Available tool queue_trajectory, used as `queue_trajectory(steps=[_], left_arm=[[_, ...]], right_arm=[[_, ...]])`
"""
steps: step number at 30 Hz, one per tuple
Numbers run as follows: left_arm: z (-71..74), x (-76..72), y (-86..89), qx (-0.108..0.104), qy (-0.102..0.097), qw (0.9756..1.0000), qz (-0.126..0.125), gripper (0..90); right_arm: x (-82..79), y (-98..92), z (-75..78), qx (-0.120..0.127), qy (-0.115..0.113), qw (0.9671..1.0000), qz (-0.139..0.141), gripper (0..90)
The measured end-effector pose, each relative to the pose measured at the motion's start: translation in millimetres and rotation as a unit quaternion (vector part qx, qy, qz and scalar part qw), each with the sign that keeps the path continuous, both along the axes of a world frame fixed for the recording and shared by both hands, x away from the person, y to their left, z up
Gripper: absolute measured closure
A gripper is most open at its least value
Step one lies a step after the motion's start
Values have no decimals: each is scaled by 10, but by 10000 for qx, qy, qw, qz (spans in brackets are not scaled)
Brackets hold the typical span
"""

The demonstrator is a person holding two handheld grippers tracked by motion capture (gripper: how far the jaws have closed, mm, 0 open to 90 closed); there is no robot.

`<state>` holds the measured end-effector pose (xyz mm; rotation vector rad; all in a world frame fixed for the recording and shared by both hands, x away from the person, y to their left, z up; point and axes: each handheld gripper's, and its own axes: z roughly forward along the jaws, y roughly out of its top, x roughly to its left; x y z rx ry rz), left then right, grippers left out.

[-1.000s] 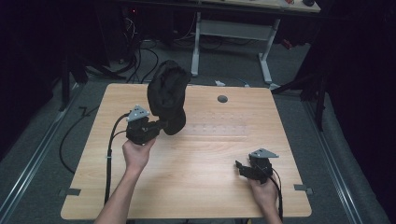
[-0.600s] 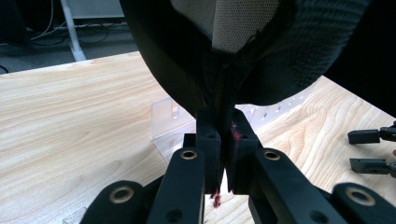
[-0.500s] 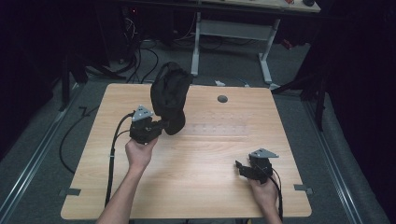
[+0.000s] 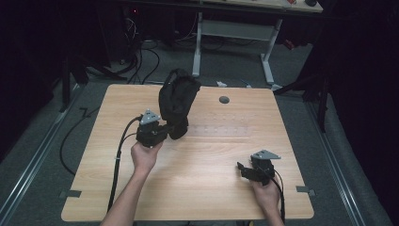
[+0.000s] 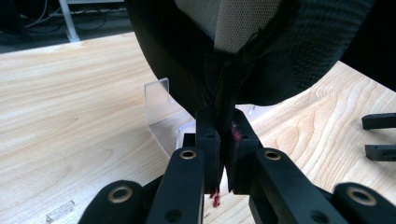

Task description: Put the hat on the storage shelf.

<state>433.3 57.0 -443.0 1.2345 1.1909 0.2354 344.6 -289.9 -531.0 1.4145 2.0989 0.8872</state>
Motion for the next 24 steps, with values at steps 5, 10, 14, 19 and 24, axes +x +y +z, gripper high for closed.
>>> queue_trajectory(steps=[5,10,14,19,24], left_arm=[[-30,7,11,-146,49,9999,25,840],[-30,8,29,-160,86,9998,34,794],[-30,13,50,-156,147,9997,90,705],[-22,7,58,-137,177,9997,124,585],[-10,-11,65,-143,196,9997,86,473]], right_arm=[[-2,2,0,6,7,10000,-12,339],[1,-2,0,-9,-5,10000,4,339],[-1,1,0,2,3,10000,-5,339],[1,-3,0,-10,-7,10000,7,339],[-3,3,0,11,10,10000,-12,339]])
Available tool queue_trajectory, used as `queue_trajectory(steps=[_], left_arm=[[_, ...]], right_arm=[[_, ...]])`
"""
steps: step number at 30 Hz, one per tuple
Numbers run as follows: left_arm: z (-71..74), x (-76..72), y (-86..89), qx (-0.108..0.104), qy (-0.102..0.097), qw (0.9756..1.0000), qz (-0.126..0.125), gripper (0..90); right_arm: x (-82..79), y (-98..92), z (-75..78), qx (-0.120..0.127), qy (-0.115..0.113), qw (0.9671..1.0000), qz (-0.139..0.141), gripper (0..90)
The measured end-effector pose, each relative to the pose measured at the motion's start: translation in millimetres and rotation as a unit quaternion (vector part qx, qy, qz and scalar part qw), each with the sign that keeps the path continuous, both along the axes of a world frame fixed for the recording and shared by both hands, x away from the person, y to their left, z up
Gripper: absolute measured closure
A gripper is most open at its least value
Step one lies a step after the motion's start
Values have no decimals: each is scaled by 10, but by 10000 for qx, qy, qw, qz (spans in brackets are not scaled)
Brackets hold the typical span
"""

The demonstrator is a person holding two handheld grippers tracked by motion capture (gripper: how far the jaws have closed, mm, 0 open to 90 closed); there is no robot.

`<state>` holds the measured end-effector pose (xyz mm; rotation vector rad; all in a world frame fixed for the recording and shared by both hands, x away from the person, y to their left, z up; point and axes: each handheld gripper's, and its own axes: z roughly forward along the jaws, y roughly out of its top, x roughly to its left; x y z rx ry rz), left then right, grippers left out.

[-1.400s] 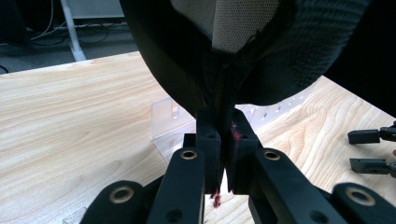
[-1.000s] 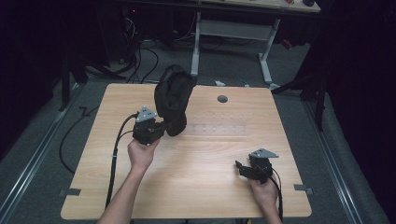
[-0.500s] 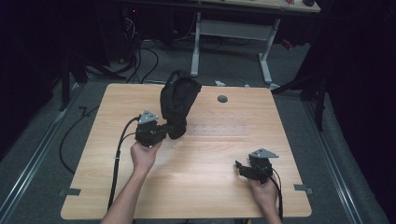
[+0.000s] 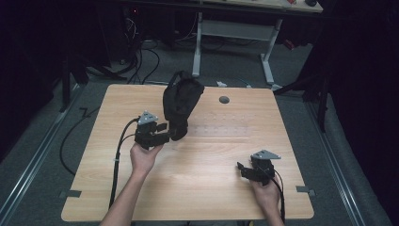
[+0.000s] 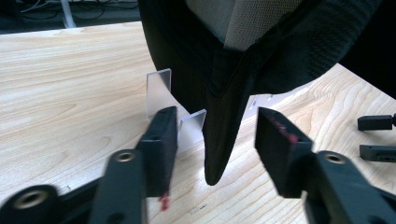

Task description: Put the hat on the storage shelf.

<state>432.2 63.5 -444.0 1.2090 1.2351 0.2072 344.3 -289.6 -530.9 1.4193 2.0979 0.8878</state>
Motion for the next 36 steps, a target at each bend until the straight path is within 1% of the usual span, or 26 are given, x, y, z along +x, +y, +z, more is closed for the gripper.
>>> queue_trajectory(steps=[1,2,3,6,9,11,18,20,23,28,29,32,36], left_arm=[[3,-3,6,12,13,10000,-5,436],[6,-6,12,15,35,10000,-7,436],[17,-15,28,27,35,10000,-5,408],[41,-41,57,-26,15,10000,12,385],[46,-49,72,21,19,10000,61,384],[52,-64,93,52,40,10000,45,376],[75,-137,159,-22,56,10000,31,354],[72,-169,175,51,68,10000,-19,352],[72,-190,189,68,79,9999,-11,349],[81,-249,237,-16,101,9999,-5,340],[73,-265,254,10,146,9999,4,340],[65,-285,271,43,132,9999,23,342],[52,-331,310,-17,152,9999,44,337]], right_arm=[[4,-6,0,-24,-19,10000,21,339],[4,-6,0,-24,-19,10000,21,339],[2,-4,0,-15,-12,10000,12,339],[3,-5,0,-22,-17,10000,18,339],[2,-4,0,-17,-11,10000,13,339],[2,-2,-1,-11,-14,10000,9,339],[1,-2,0,-11,-7,10000,7,339],[3,-5,0,-20,-15,10000,15,339],[1,-1,0,-5,-5,10000,6,339],[1,-1,0,-5,-5,10000,5,338],[3,-5,0,-22,-17,10000,19,339],[3,-4,-1,-20,-21,10000,18,339],[1,-1,-1,-8,-11,10000,6,339]])
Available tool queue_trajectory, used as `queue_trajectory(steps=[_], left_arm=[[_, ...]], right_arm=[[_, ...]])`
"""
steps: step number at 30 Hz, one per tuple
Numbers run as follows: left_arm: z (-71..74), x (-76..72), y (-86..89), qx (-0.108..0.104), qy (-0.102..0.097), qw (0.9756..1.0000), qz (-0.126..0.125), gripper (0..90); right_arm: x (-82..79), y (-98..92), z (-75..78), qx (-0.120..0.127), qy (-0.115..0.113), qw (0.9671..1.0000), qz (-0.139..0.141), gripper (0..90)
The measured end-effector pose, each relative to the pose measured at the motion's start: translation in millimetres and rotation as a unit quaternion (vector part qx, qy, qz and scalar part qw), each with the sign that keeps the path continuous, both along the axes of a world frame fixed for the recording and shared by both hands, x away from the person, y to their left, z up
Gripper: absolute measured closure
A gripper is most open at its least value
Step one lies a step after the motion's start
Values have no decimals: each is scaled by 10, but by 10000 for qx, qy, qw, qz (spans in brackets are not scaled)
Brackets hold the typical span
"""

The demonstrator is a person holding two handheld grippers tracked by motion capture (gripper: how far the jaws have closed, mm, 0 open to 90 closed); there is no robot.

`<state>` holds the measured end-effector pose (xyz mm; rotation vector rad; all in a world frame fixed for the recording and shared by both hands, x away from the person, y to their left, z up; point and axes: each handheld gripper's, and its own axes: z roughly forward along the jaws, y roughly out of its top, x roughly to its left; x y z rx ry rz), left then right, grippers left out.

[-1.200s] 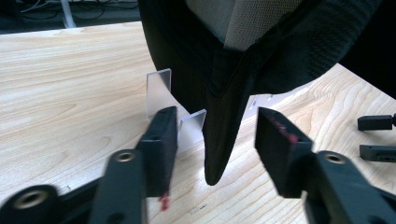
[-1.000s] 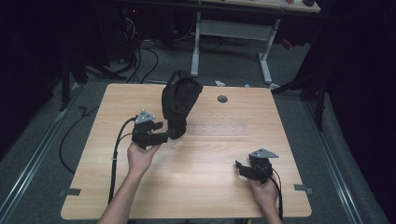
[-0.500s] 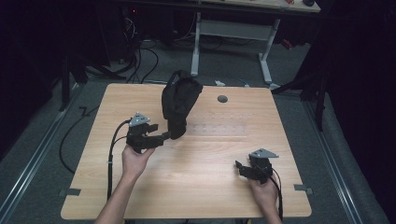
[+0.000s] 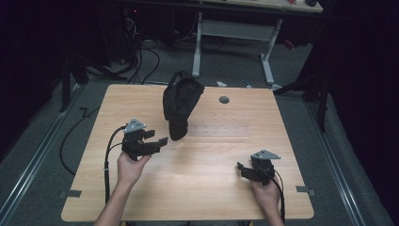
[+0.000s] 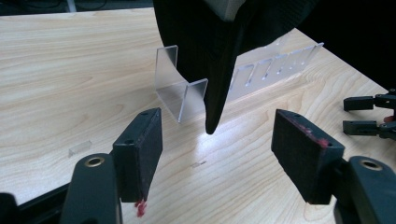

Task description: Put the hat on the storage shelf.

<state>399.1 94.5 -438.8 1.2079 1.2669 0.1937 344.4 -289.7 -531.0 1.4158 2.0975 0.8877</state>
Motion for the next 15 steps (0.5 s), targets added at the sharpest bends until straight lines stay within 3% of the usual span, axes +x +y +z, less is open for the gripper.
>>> queue_trajectory(steps=[15], left_arm=[[-92,-174,94,-23,7,10000,48,325]], right_arm=[[1,-3,0,-17,-10,10000,20,339]])
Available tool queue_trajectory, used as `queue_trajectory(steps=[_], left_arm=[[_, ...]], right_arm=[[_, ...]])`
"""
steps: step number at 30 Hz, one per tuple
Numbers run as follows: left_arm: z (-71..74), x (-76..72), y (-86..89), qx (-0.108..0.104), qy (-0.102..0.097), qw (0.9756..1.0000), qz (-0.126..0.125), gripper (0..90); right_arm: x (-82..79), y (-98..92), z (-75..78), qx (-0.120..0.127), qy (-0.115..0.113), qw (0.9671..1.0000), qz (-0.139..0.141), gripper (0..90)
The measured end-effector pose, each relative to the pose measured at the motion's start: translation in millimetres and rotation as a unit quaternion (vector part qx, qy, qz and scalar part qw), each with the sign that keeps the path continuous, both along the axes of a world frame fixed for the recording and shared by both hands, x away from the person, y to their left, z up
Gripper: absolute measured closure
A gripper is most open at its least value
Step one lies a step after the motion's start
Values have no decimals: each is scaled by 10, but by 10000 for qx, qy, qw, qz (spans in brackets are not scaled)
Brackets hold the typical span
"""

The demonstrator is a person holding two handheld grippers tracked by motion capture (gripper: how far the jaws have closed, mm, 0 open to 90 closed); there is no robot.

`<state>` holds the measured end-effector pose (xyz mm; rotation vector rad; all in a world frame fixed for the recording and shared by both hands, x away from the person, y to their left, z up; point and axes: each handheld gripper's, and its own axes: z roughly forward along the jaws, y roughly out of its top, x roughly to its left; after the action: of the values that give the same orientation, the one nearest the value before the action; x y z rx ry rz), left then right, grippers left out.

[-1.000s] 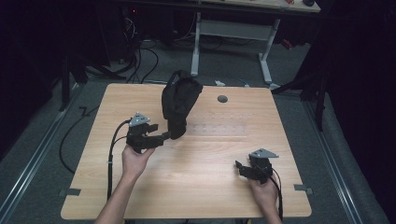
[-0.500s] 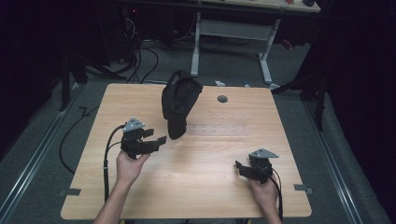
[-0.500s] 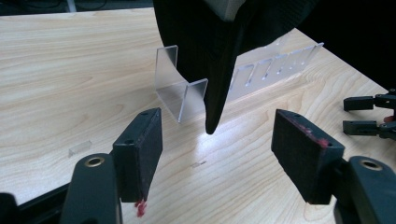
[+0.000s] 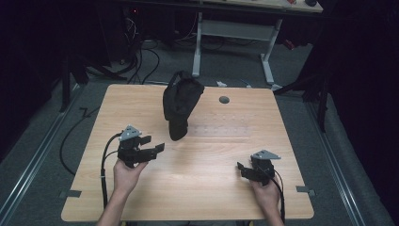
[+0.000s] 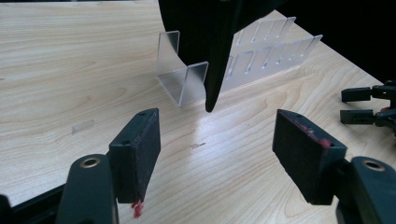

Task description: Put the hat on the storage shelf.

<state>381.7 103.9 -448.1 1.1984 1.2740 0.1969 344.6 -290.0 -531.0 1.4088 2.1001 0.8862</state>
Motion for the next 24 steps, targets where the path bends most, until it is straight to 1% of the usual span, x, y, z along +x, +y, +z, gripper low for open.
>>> queue_trajectory(steps=[1,3,5,7,9,13,17,18,20,24], left_arm=[[-21,-28,6,18,-13,10000,-9,325],[-31,-40,10,39,-13,10000,-10,325],[-54,-75,27,-11,5,10000,9,325],[-72,-96,37,-6,0,10000,25,325],[-81,-105,39,-24,-3,10000,45,326],[-138,-146,49,38,12,10000,60,326],[-175,-169,51,10,43,9999,90,325],[-218,-187,48,61,38,9999,132,325],[-243,-195,44,61,51,9999,148,325],[-345,-219,36,128,116,9997,187,321]], right_arm=[[-1,1,0,2,3,10000,-8,339],[0,0,0,1,0,10000,-1,339],[-1,0,0,2,5,10000,-3,339],[-2,1,1,3,8,10000,-10,339],[-1,1,0,5,5,10000,-10,339],[0,0,0,0,-1,10000,-1,339],[-2,1,1,5,9,10000,-12,339],[-1,1,0,2,6,10000,-4,339],[-2,1,1,5,8,10000,-12,339],[-1,1,0,3,6,10000,-5,339]])
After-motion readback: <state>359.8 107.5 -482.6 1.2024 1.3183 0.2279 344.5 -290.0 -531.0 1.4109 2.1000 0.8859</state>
